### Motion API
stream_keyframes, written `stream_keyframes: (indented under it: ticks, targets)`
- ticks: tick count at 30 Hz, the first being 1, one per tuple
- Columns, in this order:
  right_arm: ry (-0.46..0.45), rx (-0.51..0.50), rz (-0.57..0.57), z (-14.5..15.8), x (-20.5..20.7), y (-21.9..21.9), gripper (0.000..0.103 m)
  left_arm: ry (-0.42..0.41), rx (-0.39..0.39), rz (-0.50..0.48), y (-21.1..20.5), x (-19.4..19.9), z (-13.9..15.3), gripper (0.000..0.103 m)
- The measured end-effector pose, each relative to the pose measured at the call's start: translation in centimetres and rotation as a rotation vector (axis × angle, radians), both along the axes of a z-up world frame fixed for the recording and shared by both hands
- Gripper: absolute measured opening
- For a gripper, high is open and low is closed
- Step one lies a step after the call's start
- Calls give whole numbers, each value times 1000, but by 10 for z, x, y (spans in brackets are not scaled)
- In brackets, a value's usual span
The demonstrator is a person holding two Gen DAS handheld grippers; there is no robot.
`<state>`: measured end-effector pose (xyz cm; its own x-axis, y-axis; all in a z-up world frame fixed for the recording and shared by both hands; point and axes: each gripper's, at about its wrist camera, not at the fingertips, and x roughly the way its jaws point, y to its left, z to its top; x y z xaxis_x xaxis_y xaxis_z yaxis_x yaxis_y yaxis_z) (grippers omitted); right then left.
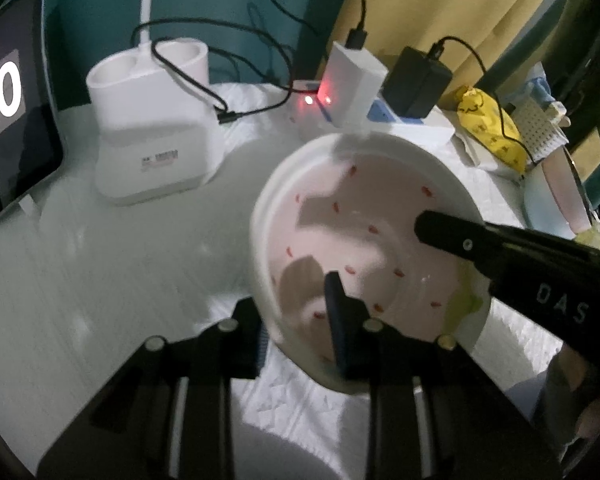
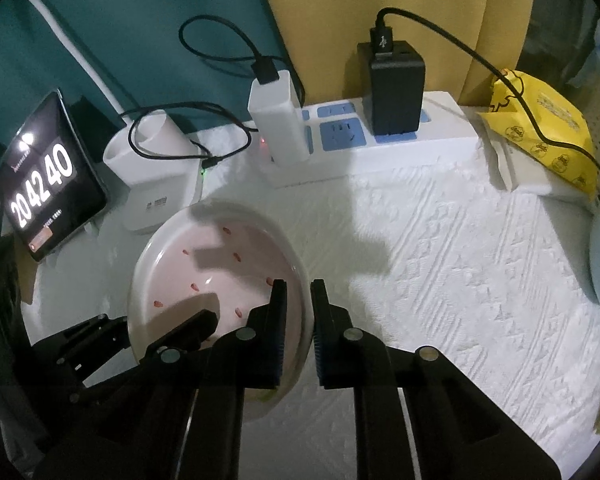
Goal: Organize plates and bowls
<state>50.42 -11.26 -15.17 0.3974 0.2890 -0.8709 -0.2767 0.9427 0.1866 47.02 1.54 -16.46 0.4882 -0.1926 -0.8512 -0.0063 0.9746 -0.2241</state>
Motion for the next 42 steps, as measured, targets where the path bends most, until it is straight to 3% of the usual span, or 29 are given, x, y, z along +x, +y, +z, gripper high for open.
stream_keyframes:
  ticks: [42]
  targets:
    - [-158,17,25,78,-71,-10,13,-150,18,-13,-7,-66,75,26]
